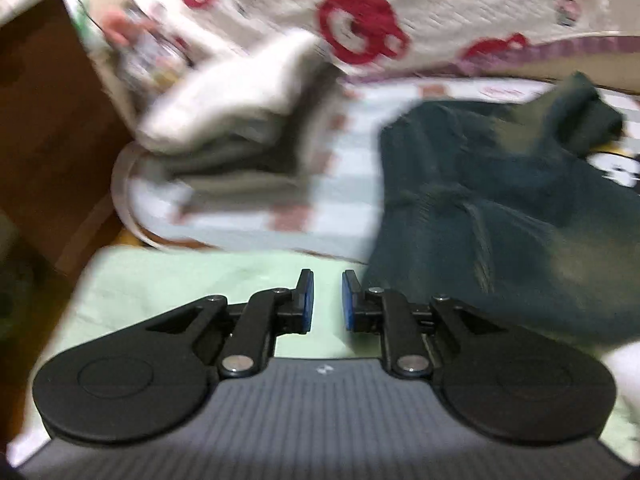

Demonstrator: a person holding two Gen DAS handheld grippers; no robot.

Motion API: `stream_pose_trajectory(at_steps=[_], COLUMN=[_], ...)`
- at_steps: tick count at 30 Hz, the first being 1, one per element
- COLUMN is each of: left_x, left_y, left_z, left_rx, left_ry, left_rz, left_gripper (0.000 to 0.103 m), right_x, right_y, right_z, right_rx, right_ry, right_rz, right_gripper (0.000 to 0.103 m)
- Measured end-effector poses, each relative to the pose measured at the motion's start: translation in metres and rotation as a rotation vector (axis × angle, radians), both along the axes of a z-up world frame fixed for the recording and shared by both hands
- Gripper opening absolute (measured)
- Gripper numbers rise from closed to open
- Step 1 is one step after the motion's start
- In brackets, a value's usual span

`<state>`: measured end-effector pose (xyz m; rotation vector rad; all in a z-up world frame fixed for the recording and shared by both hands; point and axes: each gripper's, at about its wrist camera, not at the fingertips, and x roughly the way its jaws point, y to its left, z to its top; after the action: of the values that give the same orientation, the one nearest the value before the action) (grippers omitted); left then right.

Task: Fold clothes

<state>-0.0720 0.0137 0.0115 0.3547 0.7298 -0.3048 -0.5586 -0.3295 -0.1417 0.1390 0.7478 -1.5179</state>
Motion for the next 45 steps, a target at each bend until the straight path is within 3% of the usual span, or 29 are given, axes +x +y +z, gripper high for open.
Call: stream_pose_trajectory(at_steps=[2, 4, 5, 7, 8, 13, 16, 19, 20, 21, 22, 25, 28, 30, 34, 37, 43, 45], left_x=[-0.001, 0.001, 0.001, -0.001, -0.001, 0.025, 0.044, 0.057, 0.061, 0.065, 0.067, 0.064, 0.062, 0.067, 0.059, 0.045, 0.046, 0.05], left_y=[0.002, -0.014, -0.025, -0.064, -0.084, -0.178, -0.225, -0.251, -0.257, -0.263, -0.269, -0.28, -0.272, -0.264, -0.267, -0.266, -0.256, -0.255], left_z=[0.01, 0.009, 0.008, 0.0, -0.004, -0.044, -0.072, -0.098, -0.106, -0.114, -0.119, -0.119, -0.092, -0.084, -0.11, -0.12, -0.113, -0.112], left_rx=[-0.02, -0.105, -0.136, -0.144, -0.145, -0.141, -0.127, -0.091, -0.078, -0.066, -0.043, 0.081, 0.056, 0.008, 0.103, 0.19, 0.147, 0.12], left_ry=[-0.019, 0.045, 0.067, 0.068, 0.063, 0.037, 0.08, 0.121, 0.136, 0.151, 0.159, 0.119, -0.027, -0.042, -0.058, -0.12, -0.107, -0.084], left_rz=[0.01, -0.066, -0.107, -0.21, -0.259, -0.413, -0.423, -0.425, -0.429, -0.432, -0.438, -0.465, -0.429, -0.387, -0.391, -0.439, -0.443, -0.426], left_gripper=[0.017, 0.02, 0.025, 0.036, 0.044, 0.048, 0.052, 0.053, 0.05, 0.037, 0.004, 0.004, 0.004, 0.004, 0.004, 0.004, 0.004, 0.005], right_x=[0.011, 0.022, 0.028, 0.041, 0.055, 0.14, 0.196, 0.238, 0.247, 0.255, 0.26, 0.263, 0.255, 0.242, 0.202, 0.165, 0.068, 0.046], right_y=[0.006, 0.012, 0.015, 0.02, 0.019, 0.01, 0.017, 0.027, 0.026, 0.026, 0.024, 0.01, -0.012, -0.026, -0.052, -0.067, -0.118, -0.126], right_z=[0.011, 0.022, 0.028, 0.038, 0.041, 0.03, 0.011, -0.005, -0.01, -0.014, -0.017, -0.027, -0.03, -0.034, -0.038, -0.036, -0.034, -0.032], right_rx=[-0.038, -0.076, -0.095, -0.123, -0.094, 0.164, 0.258, 0.269, 0.278, 0.29, 0.311, 0.379, 0.407, 0.384, 0.372, 0.332, 0.307, 0.28], right_ry=[-0.04, -0.079, -0.099, -0.137, -0.149, -0.235, -0.17, -0.054, -0.042, -0.036, -0.048, -0.092, -0.136, -0.123, -0.169, -0.108, -0.079, -0.051], right_rz=[0.051, 0.103, 0.128, 0.19, 0.263, 0.645, 0.786, 0.87, 0.876, 0.881, 0.881, 0.865, 0.781, 0.667, 0.512, 0.398, 0.142, 0.117], right_gripper=[0.026, 0.039, 0.05, 0.052, 0.054, 0.057, 0.057, 0.057, 0.057, 0.057, 0.058, 0.058, 0.058, 0.058, 0.06, 0.06, 0.063, 0.064])
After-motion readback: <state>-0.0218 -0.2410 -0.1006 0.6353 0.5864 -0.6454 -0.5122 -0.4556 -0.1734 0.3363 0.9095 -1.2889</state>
